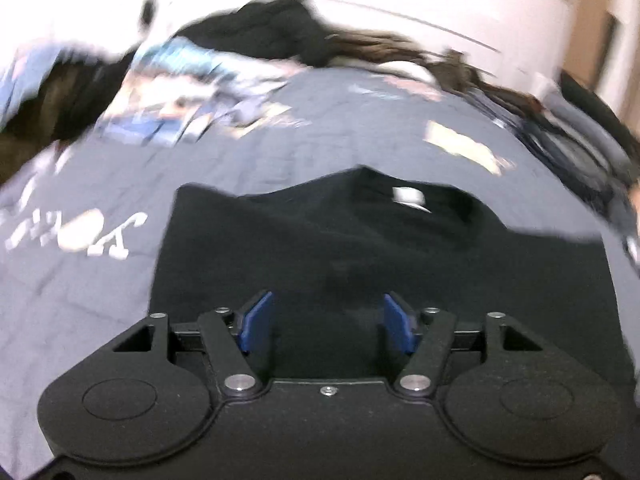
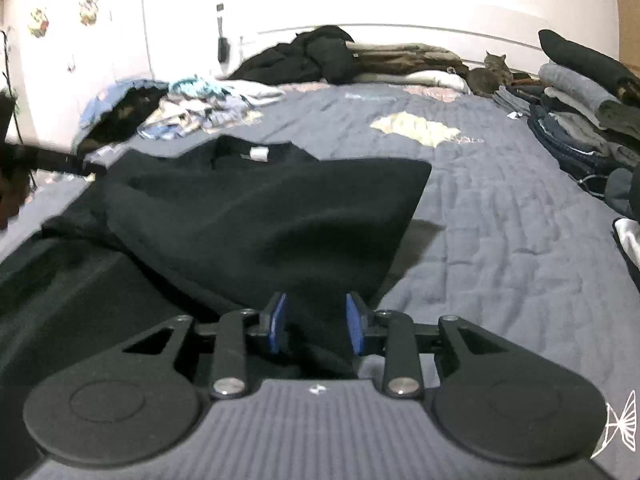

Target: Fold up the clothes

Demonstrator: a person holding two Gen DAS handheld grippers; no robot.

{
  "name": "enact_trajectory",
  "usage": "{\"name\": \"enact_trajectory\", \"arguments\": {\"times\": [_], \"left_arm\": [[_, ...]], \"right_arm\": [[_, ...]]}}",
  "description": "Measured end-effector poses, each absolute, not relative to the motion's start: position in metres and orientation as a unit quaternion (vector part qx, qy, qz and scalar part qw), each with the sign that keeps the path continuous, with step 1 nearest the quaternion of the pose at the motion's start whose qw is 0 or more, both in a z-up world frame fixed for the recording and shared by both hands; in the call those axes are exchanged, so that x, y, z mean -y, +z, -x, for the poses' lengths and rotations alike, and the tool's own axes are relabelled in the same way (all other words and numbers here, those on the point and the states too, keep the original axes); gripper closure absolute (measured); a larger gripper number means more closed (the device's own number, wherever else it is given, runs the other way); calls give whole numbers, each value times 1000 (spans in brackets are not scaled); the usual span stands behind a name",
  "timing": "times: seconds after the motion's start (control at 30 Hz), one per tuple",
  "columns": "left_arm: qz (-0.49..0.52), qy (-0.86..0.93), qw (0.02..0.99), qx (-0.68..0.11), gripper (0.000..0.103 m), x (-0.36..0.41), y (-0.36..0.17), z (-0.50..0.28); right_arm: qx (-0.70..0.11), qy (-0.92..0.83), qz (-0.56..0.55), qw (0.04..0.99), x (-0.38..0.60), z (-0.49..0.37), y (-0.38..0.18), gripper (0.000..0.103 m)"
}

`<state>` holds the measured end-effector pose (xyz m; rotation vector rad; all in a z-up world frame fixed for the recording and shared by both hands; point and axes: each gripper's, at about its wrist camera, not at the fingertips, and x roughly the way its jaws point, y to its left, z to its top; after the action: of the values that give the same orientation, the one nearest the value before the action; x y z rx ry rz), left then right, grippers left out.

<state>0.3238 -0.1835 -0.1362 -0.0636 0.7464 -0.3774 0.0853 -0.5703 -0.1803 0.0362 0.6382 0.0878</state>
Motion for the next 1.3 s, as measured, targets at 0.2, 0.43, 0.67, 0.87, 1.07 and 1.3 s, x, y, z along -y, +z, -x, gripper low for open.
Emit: {"name": "enact_trajectory", "arguments": {"times": [0.2,0.43,0.67,0.87,1.07,1.3], "left_arm": [[18,-184,884,-430,61,190,-158,-381],[43,-206,863,-459,63,191,-174,-394],[-59,-246,918,-305,88,209,-144,-364],[-99,-180,921,-330,61,223,-155,-370],[55,-208,919,-331,62,185,-137,-337],[106,-168,907,-372,50,167,-168,-336]], "right_arm": [[-311,62,-59,946,569,-89,-177,69],[-277,142,-176,934,575,-91,-163,61],[-281,150,-184,930,569,-91,-165,59],[-282,148,-186,929,565,-90,-165,58],[-291,142,-190,927,568,-91,-167,58],[-288,148,-189,927,564,-88,-164,57]]}}
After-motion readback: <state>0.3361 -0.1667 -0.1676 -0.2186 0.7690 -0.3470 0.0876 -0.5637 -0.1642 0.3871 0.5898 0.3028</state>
